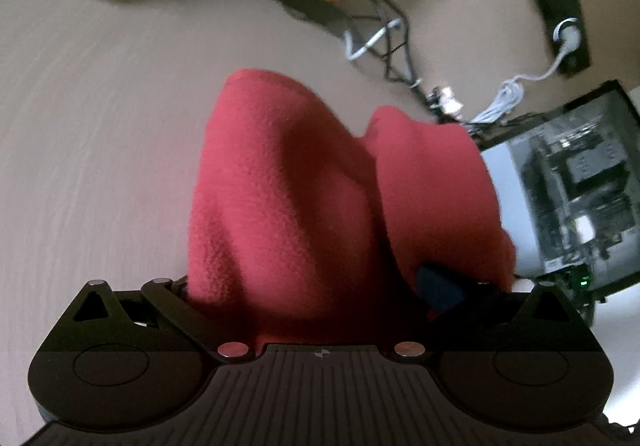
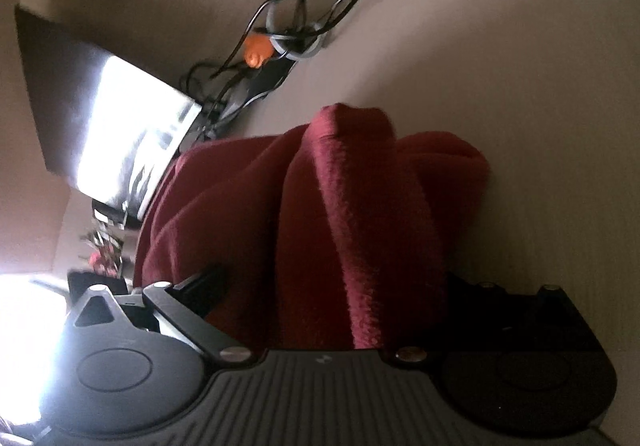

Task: Fold clothes

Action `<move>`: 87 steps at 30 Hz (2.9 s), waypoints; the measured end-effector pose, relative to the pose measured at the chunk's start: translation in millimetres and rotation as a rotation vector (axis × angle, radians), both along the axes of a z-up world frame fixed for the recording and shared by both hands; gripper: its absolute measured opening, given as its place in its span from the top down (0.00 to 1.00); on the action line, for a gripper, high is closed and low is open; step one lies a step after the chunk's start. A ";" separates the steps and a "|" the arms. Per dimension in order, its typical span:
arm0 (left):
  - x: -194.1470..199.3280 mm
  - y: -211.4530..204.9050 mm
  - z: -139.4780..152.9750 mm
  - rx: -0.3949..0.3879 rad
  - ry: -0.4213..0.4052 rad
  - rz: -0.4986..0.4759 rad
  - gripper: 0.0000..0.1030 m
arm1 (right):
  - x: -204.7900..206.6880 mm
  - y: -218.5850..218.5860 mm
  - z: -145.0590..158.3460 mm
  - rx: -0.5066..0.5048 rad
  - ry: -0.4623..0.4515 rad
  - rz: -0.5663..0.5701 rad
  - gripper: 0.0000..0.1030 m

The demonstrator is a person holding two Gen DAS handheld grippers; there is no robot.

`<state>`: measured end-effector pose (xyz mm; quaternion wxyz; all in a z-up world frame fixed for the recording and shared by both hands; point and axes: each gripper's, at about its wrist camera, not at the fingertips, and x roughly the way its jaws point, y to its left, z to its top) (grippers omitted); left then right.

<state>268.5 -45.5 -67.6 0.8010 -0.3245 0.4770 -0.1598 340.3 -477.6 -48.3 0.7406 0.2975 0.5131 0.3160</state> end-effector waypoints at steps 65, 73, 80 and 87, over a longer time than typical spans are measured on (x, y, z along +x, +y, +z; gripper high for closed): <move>-41.2 322.9 75.9 0.346 -0.397 0.223 0.00 | -97.4 463.5 32.3 -0.540 -0.471 -0.045 0.00; 5.9 319.5 50.2 0.246 -0.351 0.132 0.00 | -106.4 448.0 15.1 -0.610 -0.425 -0.107 0.00; -10.1 304.6 55.9 0.302 -0.377 0.190 0.00 | -125.3 440.9 22.3 -0.678 -0.483 -0.034 0.00; -123.6 255.8 102.8 0.410 -0.482 0.277 0.00 | -175.2 384.5 52.0 -0.561 -0.470 -0.075 0.00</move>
